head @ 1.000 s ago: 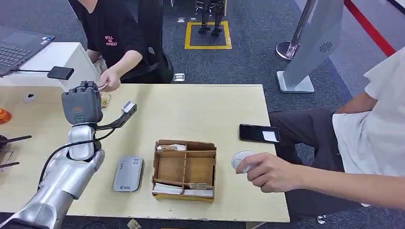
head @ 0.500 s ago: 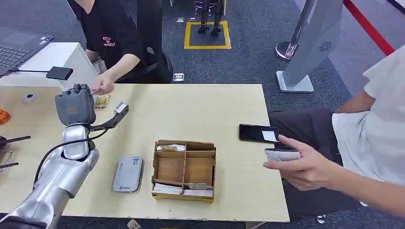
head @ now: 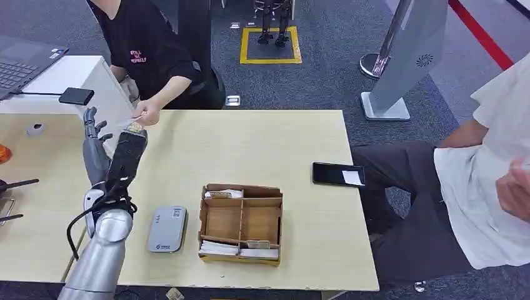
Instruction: Pass the card to the sensor for recognition and then transmit it.
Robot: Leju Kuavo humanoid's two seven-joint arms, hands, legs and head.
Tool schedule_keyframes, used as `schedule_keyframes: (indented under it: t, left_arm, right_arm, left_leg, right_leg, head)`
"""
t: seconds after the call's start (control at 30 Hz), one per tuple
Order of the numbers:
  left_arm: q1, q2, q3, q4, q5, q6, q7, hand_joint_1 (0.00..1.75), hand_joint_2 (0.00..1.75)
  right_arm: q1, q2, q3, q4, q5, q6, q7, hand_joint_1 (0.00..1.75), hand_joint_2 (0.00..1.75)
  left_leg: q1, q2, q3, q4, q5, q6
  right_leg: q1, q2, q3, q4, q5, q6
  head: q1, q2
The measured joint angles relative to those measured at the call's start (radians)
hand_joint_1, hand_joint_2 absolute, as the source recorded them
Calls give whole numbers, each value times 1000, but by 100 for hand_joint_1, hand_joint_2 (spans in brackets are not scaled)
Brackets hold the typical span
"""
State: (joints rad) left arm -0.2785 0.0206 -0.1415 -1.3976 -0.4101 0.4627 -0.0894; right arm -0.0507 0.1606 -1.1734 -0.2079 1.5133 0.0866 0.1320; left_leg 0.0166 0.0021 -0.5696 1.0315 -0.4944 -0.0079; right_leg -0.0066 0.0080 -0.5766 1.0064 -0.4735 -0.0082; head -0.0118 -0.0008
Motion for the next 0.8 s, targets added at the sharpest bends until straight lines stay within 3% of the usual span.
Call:
schedule_keyframes:
  t: [0.1,0.33,0.47,0.53,0.57,0.7,0.8]
  left_arm:
    - [108,-14,-3,-166,231,-32,-105,0,0]
    - [302,-20,-48,-450,515,-121,-238,0,0]
    - [395,-13,-84,-554,590,-190,-264,0,0]
    - [433,-1,-105,-585,598,-229,-248,0,0]
    - [452,8,-118,-597,594,-251,-242,0,175]
    - [510,58,-179,-618,523,-338,-226,0,175]
    - [535,85,-228,-618,398,-350,-221,0,175]
  right_arm:
    - [2,0,-6,0,-15,-3,0,0,0]
    - [6,1,-25,0,-37,-6,-1,0,0]
    - [6,1,-35,0,-52,-6,-7,0,0]
    - [5,2,-47,0,-62,-6,-8,0,0]
    - [5,2,-51,0,-67,-6,-8,0,0]
    - [5,2,-65,0,-79,-4,-7,0,0]
    - [4,2,-76,0,-89,0,-6,0,0]
  left_leg:
    - [0,0,0,0,0,0]
    - [0,0,0,0,0,0]
    - [0,0,0,0,0,0]
    - [0,0,0,0,0,0]
    - [0,0,0,0,0,0]
    - [0,-1,0,0,0,0]
    - [0,-1,0,0,0,0]
  right_leg:
    - [0,0,-1,0,0,0]
    - [0,-1,-1,0,-1,0]
    - [0,-1,0,0,-1,0]
    - [0,-1,0,0,-1,0]
    - [0,-1,0,0,-1,0]
    - [0,-1,0,0,-1,0]
    - [0,-2,0,0,-1,0]
  head:
    - [0,0]
    - [0,0]
    - [0,0]
    - [0,0]
    - [0,0]
    - [0,0]
    - [0,0]
